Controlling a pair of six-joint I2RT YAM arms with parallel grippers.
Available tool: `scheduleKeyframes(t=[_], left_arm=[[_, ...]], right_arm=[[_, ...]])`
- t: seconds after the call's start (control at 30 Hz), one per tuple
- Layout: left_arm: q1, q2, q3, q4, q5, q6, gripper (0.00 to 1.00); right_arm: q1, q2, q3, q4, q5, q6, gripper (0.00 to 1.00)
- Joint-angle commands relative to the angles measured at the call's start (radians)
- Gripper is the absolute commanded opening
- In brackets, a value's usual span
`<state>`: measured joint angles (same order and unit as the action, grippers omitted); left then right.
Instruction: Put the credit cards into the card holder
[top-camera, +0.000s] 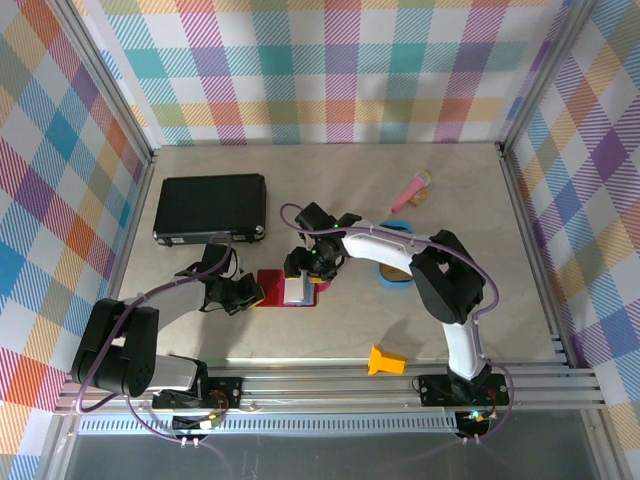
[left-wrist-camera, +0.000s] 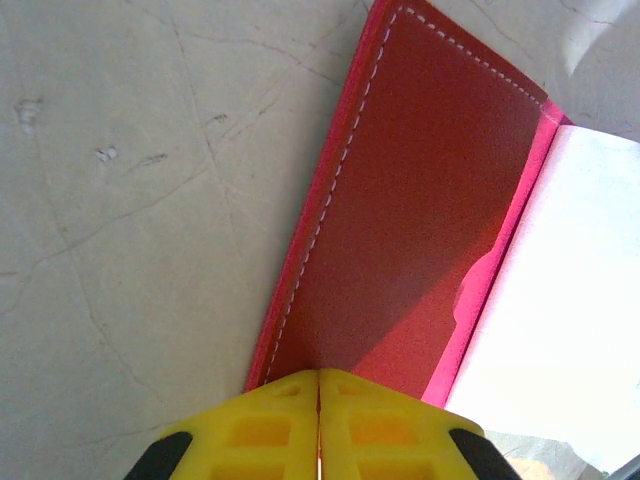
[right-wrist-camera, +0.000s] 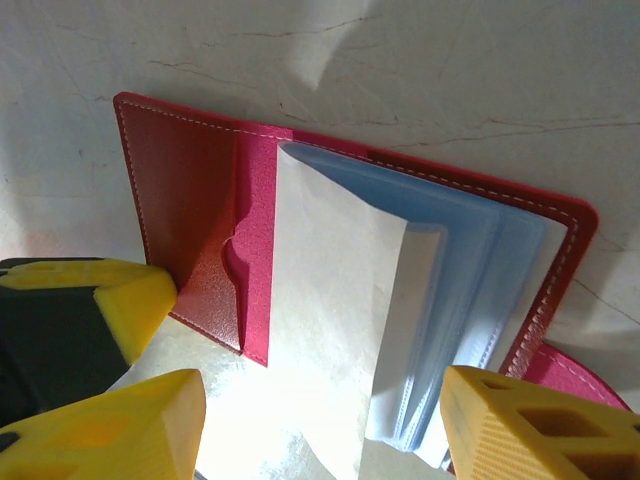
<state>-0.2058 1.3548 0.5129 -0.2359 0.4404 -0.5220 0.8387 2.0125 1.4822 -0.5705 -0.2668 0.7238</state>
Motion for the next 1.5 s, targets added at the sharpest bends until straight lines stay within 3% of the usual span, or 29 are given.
scheduleKeyframes(t=[0.0,0.93,1.47], left_arm=[[0.008,0.027,-0.030,-0.011,-0.033,0.023,0.08],[0.009,0.032,-0.031,-0.006,-0.033,0.021,0.08],[0.009,0.021,-0.021,-0.017,-0.026,0.014,0.09]], right_arm=[[0.008,0.029,0.042,-0.038,-0.016,0.001,0.63],[0.013,0.075,0.046,0.012,-0.076,0.020,0.62],[0.016,0.018,-0.020,0.220,-0.225,0.015,0.56]])
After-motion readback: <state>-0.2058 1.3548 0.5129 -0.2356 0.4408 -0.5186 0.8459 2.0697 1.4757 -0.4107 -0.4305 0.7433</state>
